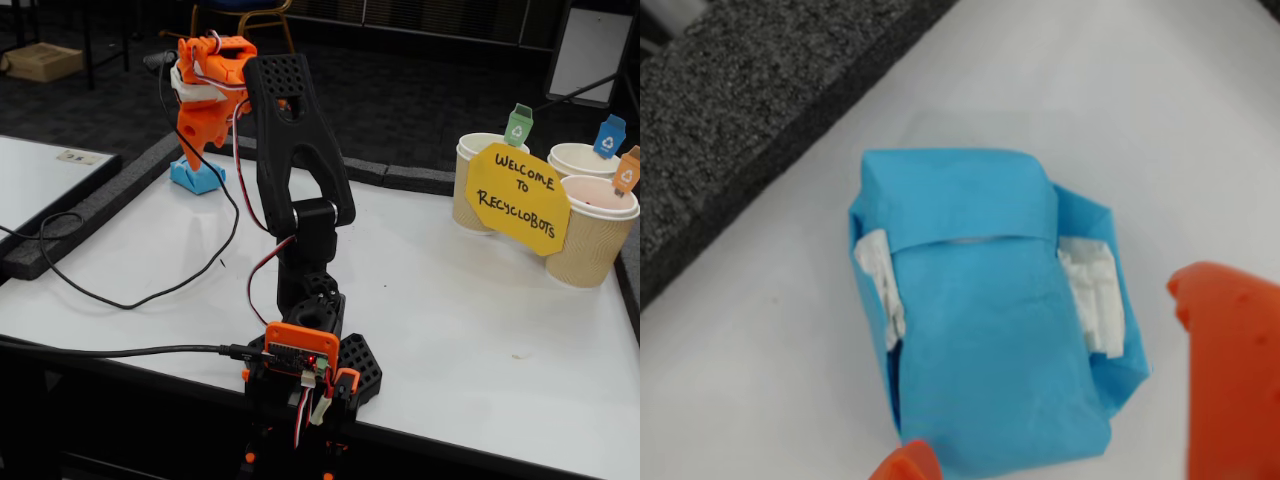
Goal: Sort rubbish by color.
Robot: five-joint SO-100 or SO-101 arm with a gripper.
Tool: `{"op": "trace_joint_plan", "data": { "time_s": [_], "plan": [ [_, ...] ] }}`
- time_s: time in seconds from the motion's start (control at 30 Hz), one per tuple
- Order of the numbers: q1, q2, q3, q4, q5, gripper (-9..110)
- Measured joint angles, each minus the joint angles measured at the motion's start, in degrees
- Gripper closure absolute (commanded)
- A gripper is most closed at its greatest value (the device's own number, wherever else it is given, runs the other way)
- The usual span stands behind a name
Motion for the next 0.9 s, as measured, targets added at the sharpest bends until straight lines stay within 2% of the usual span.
{"op": "trace_joint_plan", "data": {
  "time_s": [0.7,0.9],
  "plan": [
    [-2.9,-3.9,4.9,-6.2,0.0,80],
    [-2.9,-3.9,4.9,-6.2,0.0,95]
  ]
}}
